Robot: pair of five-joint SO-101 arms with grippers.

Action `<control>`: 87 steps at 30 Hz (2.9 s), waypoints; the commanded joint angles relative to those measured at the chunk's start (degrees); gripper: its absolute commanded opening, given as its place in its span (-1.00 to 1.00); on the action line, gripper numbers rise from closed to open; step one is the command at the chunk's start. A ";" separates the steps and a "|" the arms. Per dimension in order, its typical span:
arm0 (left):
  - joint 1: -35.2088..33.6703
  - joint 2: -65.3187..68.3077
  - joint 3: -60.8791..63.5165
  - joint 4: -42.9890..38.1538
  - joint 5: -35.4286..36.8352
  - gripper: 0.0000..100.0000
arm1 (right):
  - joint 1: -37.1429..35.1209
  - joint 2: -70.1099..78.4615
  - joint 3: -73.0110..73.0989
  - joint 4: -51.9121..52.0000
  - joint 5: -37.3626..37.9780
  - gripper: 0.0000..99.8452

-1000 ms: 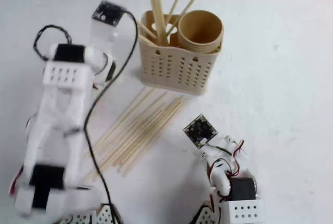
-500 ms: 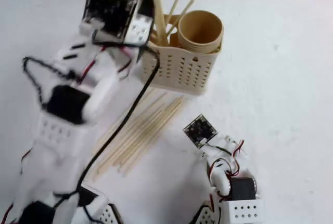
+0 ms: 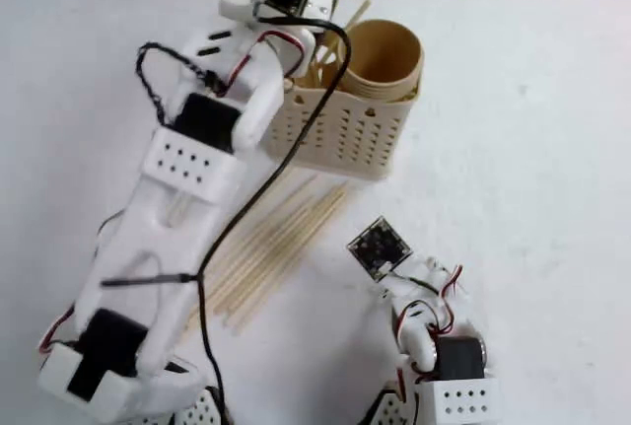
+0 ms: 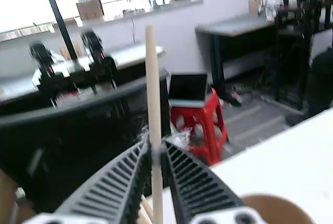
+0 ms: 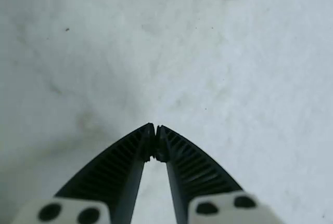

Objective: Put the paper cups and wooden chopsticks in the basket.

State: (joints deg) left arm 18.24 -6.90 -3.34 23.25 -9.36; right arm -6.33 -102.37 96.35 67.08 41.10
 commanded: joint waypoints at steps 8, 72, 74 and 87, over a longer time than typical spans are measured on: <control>-3.65 0.22 -3.60 5.19 13.27 -0.83 | -0.40 -0.22 0.53 -0.04 0.62 -0.96; -27.47 41.80 -20.22 65.32 -13.45 -0.95 | -0.40 -0.22 0.53 -0.04 0.53 -0.96; -27.47 37.14 -23.12 68.66 -11.96 -0.95 | -0.40 -0.22 0.53 -0.04 0.53 -0.96; -16.66 -2.68 -28.13 74.20 -0.62 -0.96 | -0.40 -0.22 0.53 -0.04 0.53 -0.96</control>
State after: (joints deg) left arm -4.26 4.00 -28.75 97.19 -14.37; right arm -6.33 -102.37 96.35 67.08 41.10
